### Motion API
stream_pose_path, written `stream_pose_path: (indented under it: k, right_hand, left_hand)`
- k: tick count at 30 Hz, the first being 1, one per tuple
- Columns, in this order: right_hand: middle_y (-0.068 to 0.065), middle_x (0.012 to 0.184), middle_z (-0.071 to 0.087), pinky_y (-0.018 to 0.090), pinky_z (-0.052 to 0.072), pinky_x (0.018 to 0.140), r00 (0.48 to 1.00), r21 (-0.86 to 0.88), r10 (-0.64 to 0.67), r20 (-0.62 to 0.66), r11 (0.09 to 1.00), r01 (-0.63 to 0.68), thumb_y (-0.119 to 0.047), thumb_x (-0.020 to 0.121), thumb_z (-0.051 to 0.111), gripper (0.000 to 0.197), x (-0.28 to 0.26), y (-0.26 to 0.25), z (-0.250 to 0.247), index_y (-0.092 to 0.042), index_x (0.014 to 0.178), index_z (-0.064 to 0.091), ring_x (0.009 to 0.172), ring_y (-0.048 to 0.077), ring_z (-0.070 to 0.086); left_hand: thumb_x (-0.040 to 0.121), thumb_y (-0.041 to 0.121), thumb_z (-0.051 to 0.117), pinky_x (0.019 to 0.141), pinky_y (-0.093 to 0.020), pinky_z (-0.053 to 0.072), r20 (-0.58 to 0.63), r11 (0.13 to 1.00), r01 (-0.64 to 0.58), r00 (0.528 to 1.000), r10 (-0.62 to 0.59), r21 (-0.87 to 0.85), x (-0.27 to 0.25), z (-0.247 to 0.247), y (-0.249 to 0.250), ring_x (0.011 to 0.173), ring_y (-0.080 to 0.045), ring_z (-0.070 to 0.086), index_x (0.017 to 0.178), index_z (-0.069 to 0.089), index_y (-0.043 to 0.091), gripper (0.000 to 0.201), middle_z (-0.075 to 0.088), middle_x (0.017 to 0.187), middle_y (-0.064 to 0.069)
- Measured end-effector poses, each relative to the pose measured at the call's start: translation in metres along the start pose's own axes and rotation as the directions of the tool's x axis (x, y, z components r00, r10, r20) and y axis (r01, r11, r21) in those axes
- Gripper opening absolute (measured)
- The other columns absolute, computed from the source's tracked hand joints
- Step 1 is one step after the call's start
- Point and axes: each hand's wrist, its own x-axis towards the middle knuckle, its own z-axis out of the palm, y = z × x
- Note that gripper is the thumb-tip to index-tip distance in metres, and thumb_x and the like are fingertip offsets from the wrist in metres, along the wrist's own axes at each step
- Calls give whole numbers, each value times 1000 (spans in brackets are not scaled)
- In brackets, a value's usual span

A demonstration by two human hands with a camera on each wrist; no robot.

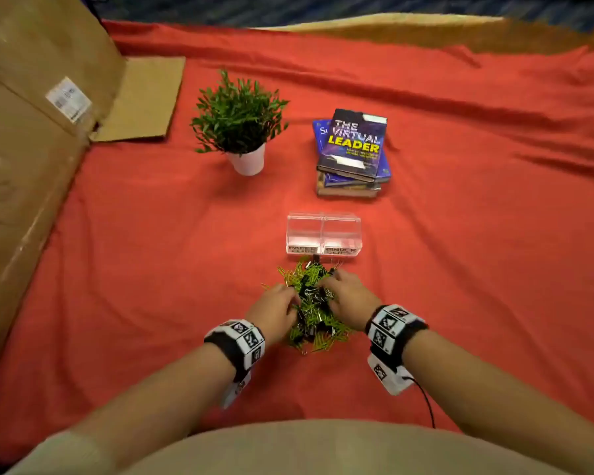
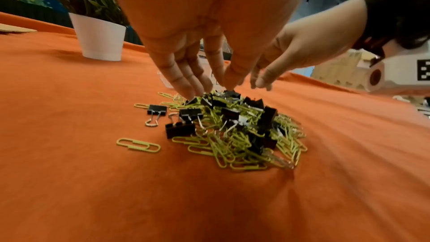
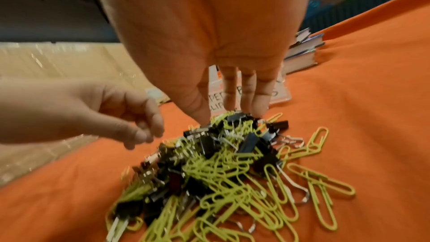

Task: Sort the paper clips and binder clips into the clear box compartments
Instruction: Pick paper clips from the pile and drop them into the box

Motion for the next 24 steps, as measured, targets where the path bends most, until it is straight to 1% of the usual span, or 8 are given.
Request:
stream_pose_path:
  k: [2, 5, 10, 14, 17, 19, 22, 24]
  right_hand:
    - [4, 125, 44, 41, 48, 92, 1000, -97, -25, -14, 995, 23, -12, 86, 52, 46, 8, -4, 6, -29, 129, 49, 115, 25, 41]
    - [7, 120, 46, 40, 48, 87, 1000, -117, -10, -21, 993, 8, -14, 89, 51, 31, 13, -6, 11, -19, 120, 55, 112, 27, 44]
    - [5, 108, 50, 40, 48, 85, 995, -84, 94, -22, 992, -96, -19, 88, 50, 16, 6, 7, 11, -14, 100, 60, 104, 24, 50]
    - [2, 102, 54, 35, 48, 86, 994, -85, 108, 8, 991, -107, -16, 85, 51, 13, 9, 10, -5, -15, 93, 61, 101, 22, 53]
    - [4, 111, 56, 33, 46, 90, 996, -32, 67, -65, 997, -69, -10, 87, 50, 20, 27, 2, -18, -12, 103, 62, 108, 22, 52]
    - [4, 121, 54, 33, 45, 96, 998, -24, 21, -53, 999, -22, -3, 87, 50, 32, 41, -7, -19, -11, 116, 60, 116, 21, 49]
    - [8, 126, 51, 38, 43, 102, 998, -66, -66, 6, 996, 67, 10, 80, 48, 52, 57, -15, -11, -9, 128, 53, 121, 26, 44]
    - [9, 127, 49, 41, 43, 103, 995, -131, -92, 33, 987, 96, 11, 79, 50, 56, 62, -14, -3, -8, 131, 50, 120, 27, 42]
  left_hand:
    - [88, 18, 56, 92, -35, 47, -18, 998, -10, 1000, 12, 64, 8, 5, 1, 104, -19, 53, 120, 55, 20, 32, 50, 114, -1]
    - [89, 23, 57, 90, -37, 49, 8, 991, -45, 999, 44, 126, 18, 9, 3, 112, -19, 50, 130, 49, 25, 43, 45, 123, 0]
    - [89, 21, 57, 90, -33, 49, 19, 989, -58, 998, 55, 134, 22, 15, 1, 114, -18, 49, 127, 53, 21, 38, 45, 123, 1]
    - [87, 21, 56, 89, -39, 49, 36, 985, -89, 996, 84, 145, 17, 18, -4, 113, -20, 48, 116, 57, 21, 29, 49, 117, -1]
    - [87, 29, 55, 83, -36, 50, 83, 981, -125, 990, 114, 146, 14, 17, -4, 105, -21, 53, 104, 63, 22, 20, 52, 108, -1]
    - [87, 34, 54, 77, -34, 51, 94, 983, -123, 989, 111, 135, 13, 12, -2, 98, -19, 57, 98, 64, 24, 18, 55, 103, 2]
    - [88, 31, 52, 69, -28, 46, 28, 992, -74, 997, 72, 104, 20, 1, 1, 93, -18, 60, 97, 63, 25, 16, 61, 98, 4]
    - [89, 25, 52, 72, -28, 45, -33, 997, -8, 999, 10, 71, 28, -6, -1, 96, -18, 59, 102, 62, 22, 16, 62, 103, 2]
